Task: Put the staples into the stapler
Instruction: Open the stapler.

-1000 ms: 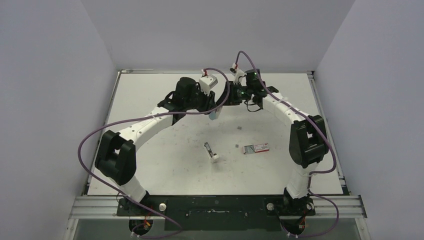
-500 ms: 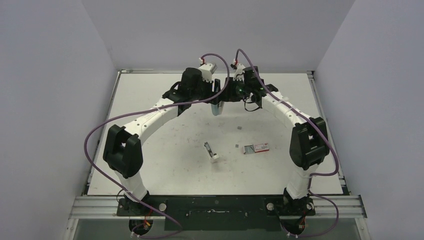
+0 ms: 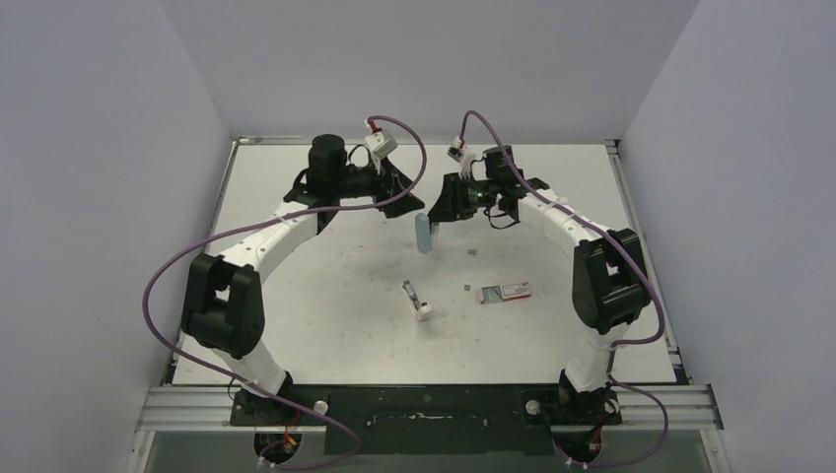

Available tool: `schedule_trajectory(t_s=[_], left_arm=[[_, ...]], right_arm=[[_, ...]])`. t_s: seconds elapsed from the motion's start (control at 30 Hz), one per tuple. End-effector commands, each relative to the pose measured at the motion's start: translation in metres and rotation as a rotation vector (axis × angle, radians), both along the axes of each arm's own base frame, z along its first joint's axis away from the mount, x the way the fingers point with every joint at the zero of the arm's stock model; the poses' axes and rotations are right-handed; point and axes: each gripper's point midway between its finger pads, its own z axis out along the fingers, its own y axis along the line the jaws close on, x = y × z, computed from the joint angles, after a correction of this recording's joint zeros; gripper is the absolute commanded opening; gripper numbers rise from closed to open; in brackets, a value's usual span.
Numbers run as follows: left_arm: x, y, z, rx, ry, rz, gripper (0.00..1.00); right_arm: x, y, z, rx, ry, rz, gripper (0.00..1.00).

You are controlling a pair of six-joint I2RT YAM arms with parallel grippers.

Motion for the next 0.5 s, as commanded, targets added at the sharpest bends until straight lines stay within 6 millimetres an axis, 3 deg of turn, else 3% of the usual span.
schedule_trajectory(t_s=[0.0, 0.2, 0.47], left_arm=[[-0.046, -0.006, 0.025, -0.011, -0.226, -0.309, 0.67], [-0.062, -0.005, 0.000, 0.079, -0.273, -0.439, 0.66], [-0.065, -0.015, -0.020, 0.166, -0.307, -0.472, 0.65]], right_arm=[[-0.012, 0.009, 0.045, 0.112, -0.156, 0.143, 0.05], [-0.017, 0.009, 0.045, 0.110, -0.157, 0.174, 0.05], [-0.020, 0.011, 0.047, 0.115, -0.153, 0.195, 0.05]])
